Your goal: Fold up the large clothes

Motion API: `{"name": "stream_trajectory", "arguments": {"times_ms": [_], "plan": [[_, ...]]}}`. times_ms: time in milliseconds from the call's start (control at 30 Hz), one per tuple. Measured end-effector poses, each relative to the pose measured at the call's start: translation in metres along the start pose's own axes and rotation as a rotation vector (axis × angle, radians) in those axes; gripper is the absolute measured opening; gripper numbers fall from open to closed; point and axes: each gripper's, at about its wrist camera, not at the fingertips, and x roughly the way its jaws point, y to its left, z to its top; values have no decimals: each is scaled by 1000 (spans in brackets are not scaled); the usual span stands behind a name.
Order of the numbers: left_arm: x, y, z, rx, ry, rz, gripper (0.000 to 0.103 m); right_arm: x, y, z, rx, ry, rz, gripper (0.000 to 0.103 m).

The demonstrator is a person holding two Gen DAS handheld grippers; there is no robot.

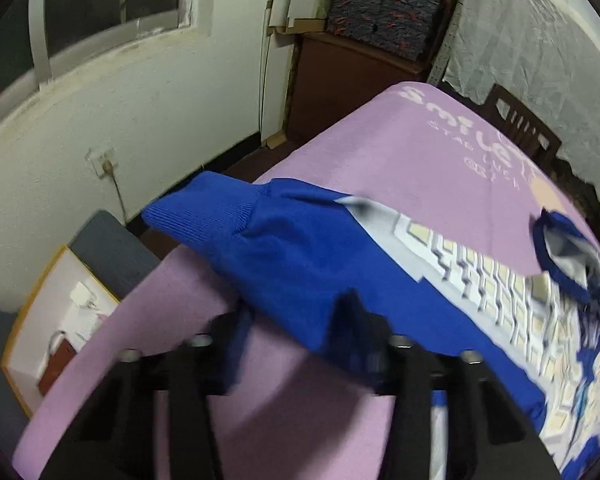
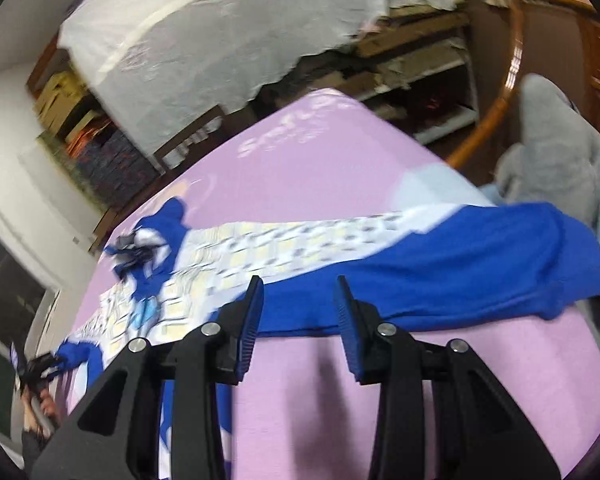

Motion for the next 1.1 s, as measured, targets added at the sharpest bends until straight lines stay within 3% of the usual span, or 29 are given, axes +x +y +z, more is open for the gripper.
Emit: {"name": "stream_trajectory", "arguments": {"times_ms": [33,100,267,367,433,500,600,667,767,933,1100], "plan": [[0,4,1,-22,-10,4,17,2,6,-2,-13,3,8,37],[-5,14,-1,-53,-6,-24,6,12,17,-6,-35,21,14,37],[-33,33,-36,-53,-19,-30,6,33,12,-21,16,83,39,37],[-35,38,-43,-55,-11,-34,15,43,-2,-25,71,137,42,37],[-44,40,-41,-71,-52,26,42,44,-5,-25,78,139,38,37],[-58,39,-42,-89,-89,42,59,40,-6,-24,69,122,20,37],[-90,19,-45,-79,-187,51,62,36,5,-19,39,112,28,37],[-101,-18,-47,37,-204,19,64,38,24,-14,-22,112,39,37],[-104,-79,-54,203,-189,-87,82,51,60,-6,-91,125,77,37],[-77,-172,-78,391,-99,-221,88,98,108,-2,-132,218,194,37],[-29,-214,-102,478,16,-228,88,144,105,-14,-74,322,209,34]]}}
